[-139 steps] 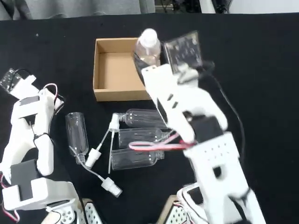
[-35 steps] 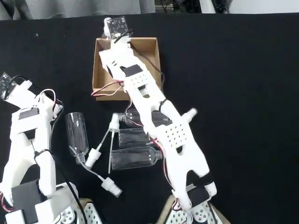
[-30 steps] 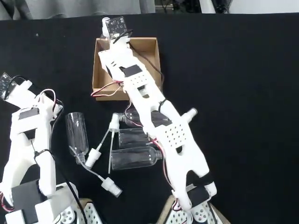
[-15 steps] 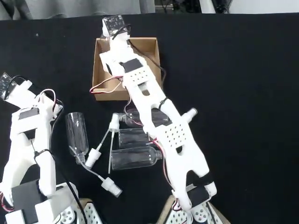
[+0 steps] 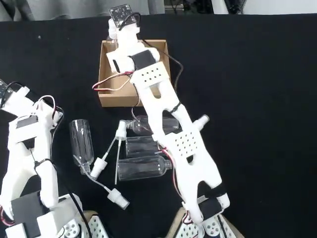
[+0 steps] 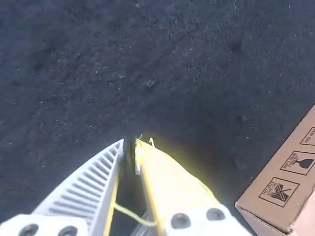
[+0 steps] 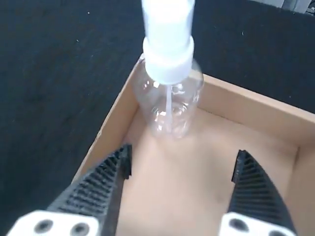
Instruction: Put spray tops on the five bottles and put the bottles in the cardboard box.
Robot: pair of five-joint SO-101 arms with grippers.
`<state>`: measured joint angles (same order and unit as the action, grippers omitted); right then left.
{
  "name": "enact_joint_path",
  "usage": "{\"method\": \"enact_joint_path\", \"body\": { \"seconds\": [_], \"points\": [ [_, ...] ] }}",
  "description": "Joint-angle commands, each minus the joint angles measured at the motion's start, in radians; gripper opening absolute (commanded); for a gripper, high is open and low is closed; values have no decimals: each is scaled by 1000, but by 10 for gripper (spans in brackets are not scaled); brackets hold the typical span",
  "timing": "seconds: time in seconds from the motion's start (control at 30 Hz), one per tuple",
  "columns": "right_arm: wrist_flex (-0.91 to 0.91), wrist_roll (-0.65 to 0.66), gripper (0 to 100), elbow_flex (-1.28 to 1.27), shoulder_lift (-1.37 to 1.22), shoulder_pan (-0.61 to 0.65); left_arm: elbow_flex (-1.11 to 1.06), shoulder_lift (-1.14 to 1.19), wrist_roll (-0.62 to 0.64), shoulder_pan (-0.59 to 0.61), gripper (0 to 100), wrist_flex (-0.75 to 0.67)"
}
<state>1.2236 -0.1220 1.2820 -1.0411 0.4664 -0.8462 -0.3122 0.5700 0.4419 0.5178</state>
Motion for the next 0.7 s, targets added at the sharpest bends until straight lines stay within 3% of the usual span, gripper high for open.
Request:
{"method": "enact_joint_path", "body": {
  "seconds": [0.0, 0.23, 0.4, 0.6, 0.67],
  "points": [
    [69, 52, 281, 113, 31, 29, 21, -60, -11, 13, 30, -20],
    [207, 92, 280, 229, 36, 63, 21, -60, -15, 15, 30, -20],
    [368, 94, 280, 400, 39, 60, 18, -60, -103, 13, 30, -20],
    [431, 97, 280, 384, 61, 43, 19, -55, -110, 7, 30, -20],
    [479, 150, 280, 389, 76, 49, 19, -55, -110, 7, 30, -20]
  ]
}}
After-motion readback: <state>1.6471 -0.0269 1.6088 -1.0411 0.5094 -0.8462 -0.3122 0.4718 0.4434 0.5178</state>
